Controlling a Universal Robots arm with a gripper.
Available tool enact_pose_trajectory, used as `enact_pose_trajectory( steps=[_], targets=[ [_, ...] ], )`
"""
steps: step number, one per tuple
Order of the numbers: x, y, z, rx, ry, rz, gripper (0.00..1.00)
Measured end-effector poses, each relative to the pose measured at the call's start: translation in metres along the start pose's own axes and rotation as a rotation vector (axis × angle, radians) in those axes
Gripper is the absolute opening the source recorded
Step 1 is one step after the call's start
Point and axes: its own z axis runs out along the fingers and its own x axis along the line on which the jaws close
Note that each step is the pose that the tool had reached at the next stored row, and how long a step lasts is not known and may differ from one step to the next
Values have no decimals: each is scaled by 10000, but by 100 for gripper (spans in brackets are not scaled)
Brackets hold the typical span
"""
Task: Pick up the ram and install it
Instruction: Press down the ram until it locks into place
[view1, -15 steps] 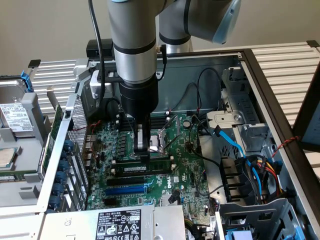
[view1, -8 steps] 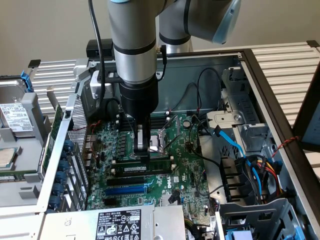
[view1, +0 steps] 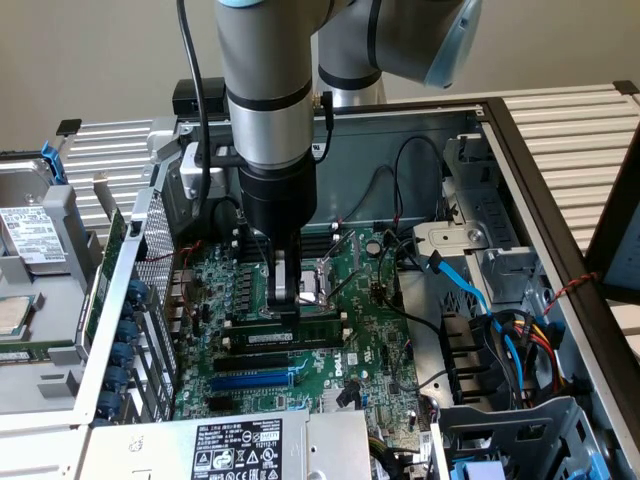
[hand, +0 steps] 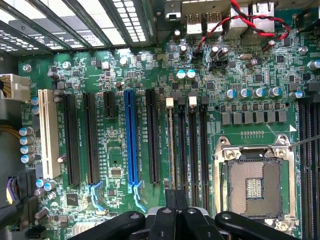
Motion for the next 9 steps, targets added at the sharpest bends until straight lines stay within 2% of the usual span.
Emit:
enact_pose_trajectory(
  steps=[9],
  targets=[
    [0, 0, 4, 1, -1, 0, 11]
  ],
)
